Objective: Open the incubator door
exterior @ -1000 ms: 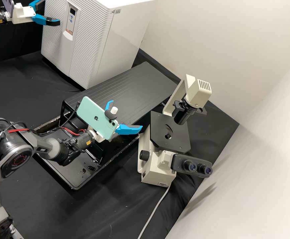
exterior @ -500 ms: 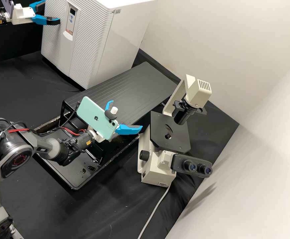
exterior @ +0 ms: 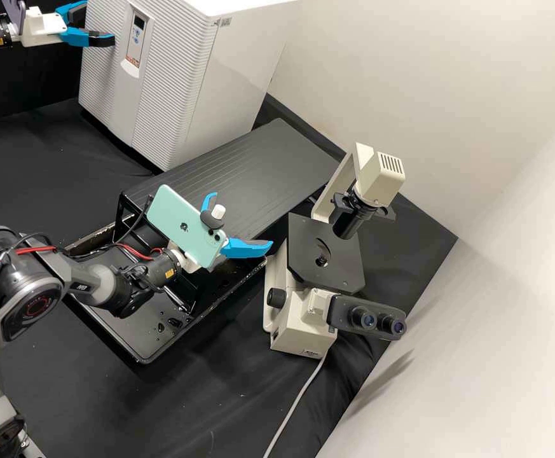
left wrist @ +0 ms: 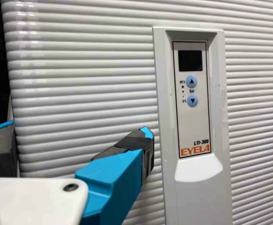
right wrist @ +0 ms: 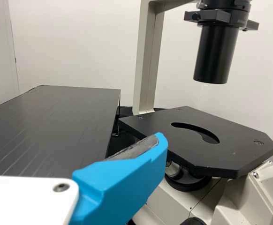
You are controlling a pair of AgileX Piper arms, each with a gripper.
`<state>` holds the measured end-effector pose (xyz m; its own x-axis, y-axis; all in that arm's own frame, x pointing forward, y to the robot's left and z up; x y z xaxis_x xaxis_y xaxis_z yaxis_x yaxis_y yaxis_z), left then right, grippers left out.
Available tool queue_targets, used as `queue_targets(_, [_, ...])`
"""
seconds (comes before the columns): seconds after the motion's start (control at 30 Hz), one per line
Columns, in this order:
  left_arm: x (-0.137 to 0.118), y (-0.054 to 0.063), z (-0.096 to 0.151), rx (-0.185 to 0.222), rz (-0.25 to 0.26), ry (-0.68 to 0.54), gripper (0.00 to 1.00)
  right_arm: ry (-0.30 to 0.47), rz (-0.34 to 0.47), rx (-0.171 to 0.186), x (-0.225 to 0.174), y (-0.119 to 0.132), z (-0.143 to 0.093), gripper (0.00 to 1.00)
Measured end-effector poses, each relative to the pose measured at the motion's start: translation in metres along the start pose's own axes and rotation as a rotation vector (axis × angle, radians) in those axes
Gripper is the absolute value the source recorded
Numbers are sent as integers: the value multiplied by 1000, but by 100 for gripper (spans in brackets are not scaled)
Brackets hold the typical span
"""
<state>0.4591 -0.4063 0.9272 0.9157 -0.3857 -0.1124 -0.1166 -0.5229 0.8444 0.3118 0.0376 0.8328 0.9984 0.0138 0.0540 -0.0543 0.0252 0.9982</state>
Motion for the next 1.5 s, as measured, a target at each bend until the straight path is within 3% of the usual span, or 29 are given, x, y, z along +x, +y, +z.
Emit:
queue_targets(0.37, [-12,-1,6,-46,7,31,0,0,0,0,0,0,0,100])
queue_targets(0.67, [-28,-8,12,-66,43,31,0,0,0,0,0,0,0,100])
queue_targets(1.03, [-52,-8,29,-94,65,46,0,0,0,0,0,0,0,100])
queue_targets(1.5, [-111,12,87,-28,11,116,0,0,0,0,0,0,0,100])
